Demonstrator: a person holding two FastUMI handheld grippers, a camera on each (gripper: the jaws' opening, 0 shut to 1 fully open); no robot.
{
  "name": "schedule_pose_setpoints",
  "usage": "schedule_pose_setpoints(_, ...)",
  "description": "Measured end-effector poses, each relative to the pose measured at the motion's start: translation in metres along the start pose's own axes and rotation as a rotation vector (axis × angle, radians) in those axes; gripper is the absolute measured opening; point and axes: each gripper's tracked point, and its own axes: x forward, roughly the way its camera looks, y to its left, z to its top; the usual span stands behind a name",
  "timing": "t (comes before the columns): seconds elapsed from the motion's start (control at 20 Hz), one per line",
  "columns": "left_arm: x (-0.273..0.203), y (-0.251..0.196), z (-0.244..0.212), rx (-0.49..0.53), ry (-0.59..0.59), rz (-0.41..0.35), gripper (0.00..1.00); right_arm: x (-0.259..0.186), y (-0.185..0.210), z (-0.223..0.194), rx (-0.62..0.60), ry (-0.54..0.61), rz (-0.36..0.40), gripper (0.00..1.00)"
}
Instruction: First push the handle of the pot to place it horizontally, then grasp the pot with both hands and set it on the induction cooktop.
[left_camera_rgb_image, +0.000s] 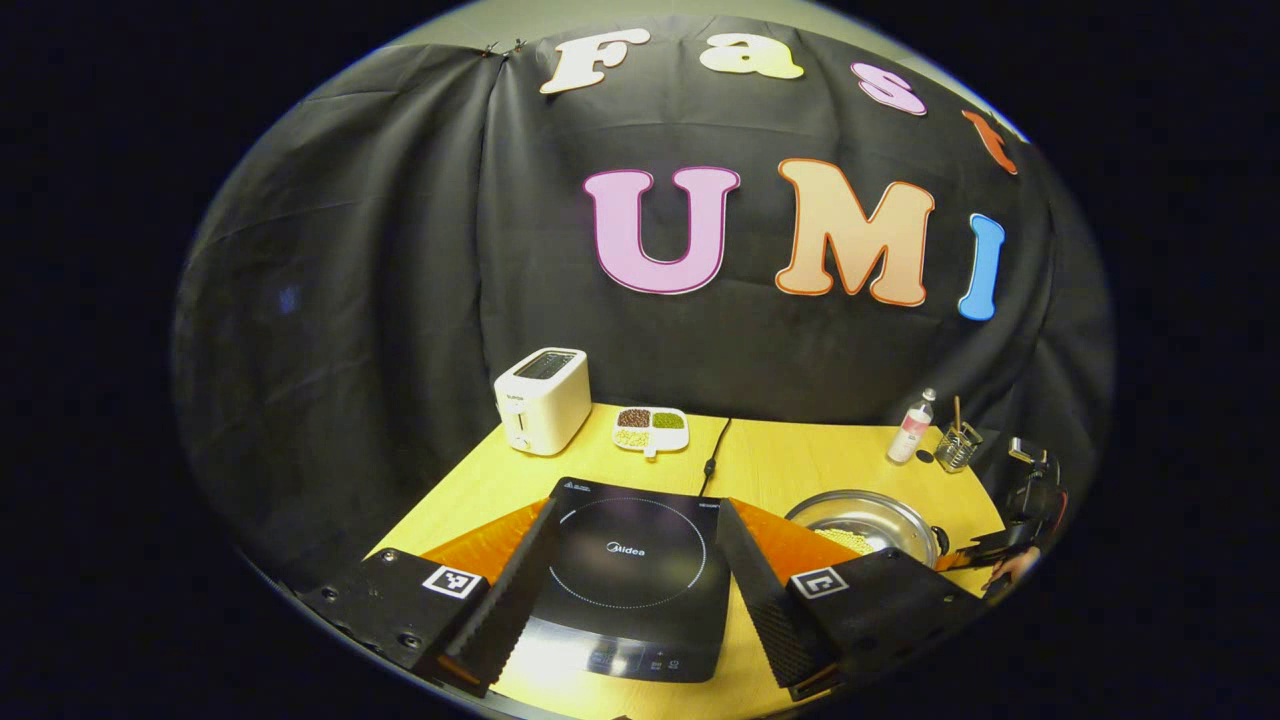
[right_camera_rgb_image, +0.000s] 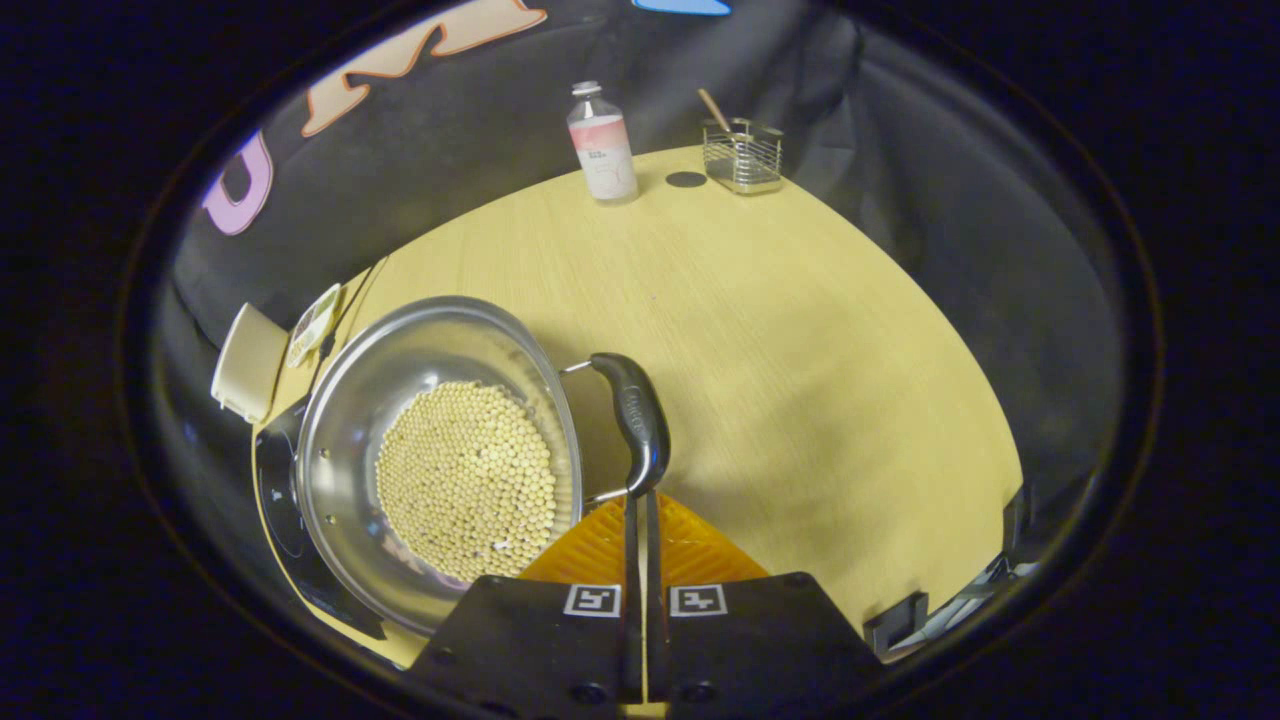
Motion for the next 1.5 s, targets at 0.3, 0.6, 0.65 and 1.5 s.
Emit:
schedule_pose_setpoints(0.3,0.018,-0.032,-0.016,-0.016,0.059,-0.049,0.96,-0.003,-0.008,0.001,-0.006,0.032,0.05,0.17)
schedule_pose_setpoints(0.6,0.039,-0.065,-0.034,0.007,0.125,-0.105,0.97,-0.009,-0.045,0.011,0.004,0.054,0.066,0.68)
schedule_pose_setpoints(0.65,0.042,-0.07,-0.039,0.009,0.135,-0.115,0.97,-0.013,-0.047,0.018,0.016,0.047,0.081,0.72)
schedule_pose_setpoints(1.5,0.125,-0.117,-0.137,0.084,0.492,-0.248,0.97,0.014,0.0,0.036,-0.038,0.16,0.252,0.94)
